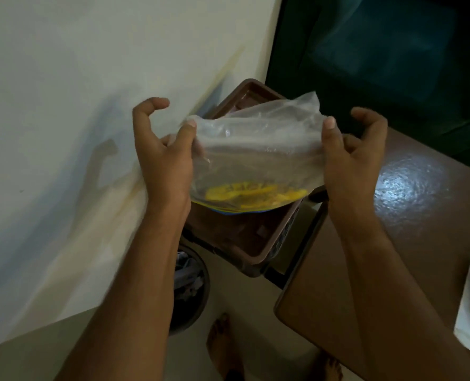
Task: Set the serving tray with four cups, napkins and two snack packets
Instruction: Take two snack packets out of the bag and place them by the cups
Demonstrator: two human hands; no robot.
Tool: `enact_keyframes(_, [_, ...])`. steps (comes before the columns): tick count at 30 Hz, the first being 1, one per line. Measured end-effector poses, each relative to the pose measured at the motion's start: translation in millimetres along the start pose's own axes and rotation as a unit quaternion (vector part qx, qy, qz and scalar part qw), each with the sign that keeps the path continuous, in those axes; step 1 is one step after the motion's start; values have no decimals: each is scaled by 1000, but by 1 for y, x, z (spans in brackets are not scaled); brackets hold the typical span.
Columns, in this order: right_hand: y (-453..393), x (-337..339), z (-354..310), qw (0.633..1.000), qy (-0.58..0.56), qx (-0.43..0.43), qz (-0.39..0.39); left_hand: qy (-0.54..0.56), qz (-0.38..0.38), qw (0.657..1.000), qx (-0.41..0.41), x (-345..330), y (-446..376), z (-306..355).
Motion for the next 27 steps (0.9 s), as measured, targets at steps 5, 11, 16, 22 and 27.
enact_keyframes(5, [32,-34,-24,889,282,307,-188,20,-102,994,42,-11,3,-2])
enact_keyframes(11, [31,-26,-27,835,427,337,-85,-284,-197,926,-154,-19,16,16])
enact_keyframes(16, [30,-20,-39,884,381,267,-41,-349,-71,882,-309,-12,35,44])
enact_keyframes(22, [23,-22,-15,988,147,30,-40,-342,-75,874,-338,-26,81,42])
enact_keyframes(27, [60,-59,27,939,-165,-287,-89,-251,-140,957,-29,-25,94,-23])
Point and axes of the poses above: each hand's wrist, its own y-axis away from the middle knuckle, its own x-axis out of the back of the hand, z = x × y, the point moved 10 cm from there along -y, towards the middle knuckle, and after that the axes turned 10 degrees about z, right-handed, at the moved point
